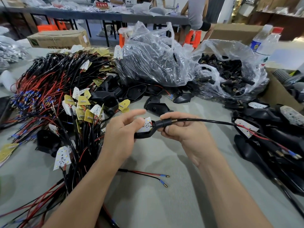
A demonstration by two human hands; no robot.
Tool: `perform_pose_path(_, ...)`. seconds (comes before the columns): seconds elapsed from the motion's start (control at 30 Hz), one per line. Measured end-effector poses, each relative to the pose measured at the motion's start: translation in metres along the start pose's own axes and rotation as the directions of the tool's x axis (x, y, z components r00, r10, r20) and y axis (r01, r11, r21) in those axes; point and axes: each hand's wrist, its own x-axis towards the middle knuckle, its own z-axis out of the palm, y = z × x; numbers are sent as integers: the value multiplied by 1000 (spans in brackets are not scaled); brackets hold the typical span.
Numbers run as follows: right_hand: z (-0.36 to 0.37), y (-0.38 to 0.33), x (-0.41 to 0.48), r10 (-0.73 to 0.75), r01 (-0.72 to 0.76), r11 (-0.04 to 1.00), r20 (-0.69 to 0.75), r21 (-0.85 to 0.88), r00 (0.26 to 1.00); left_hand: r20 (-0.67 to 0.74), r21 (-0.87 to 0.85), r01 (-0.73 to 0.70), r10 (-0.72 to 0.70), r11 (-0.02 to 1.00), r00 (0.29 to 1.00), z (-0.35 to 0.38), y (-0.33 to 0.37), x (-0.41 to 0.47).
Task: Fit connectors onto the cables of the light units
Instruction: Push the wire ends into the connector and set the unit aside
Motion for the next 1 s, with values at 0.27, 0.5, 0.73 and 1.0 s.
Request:
perform_pose_path(0.27, -6, 4, 4, -9, 11, 999, -72, 32, 997, -147, 335, -163, 222, 928, 964, -3, -2, 6)
perform_pose_path(0.5, -3, 8, 4, -81, 66, 992, -141, -107, 987, -105, 390, -313, 379, 866, 919, -4, -1, 7)
perform_pose_path(0.73, 0, 13, 7, -191, 87, 847, -148, -524, 970, -20, 339, -171, 189, 925, 982, -4, -12, 17)
perform_pose_path(1.0, 1, 11, 5, -95, 71, 991, -225, -112, 970, -85, -47, 121, -124, 992, 989, 5, -12, 15)
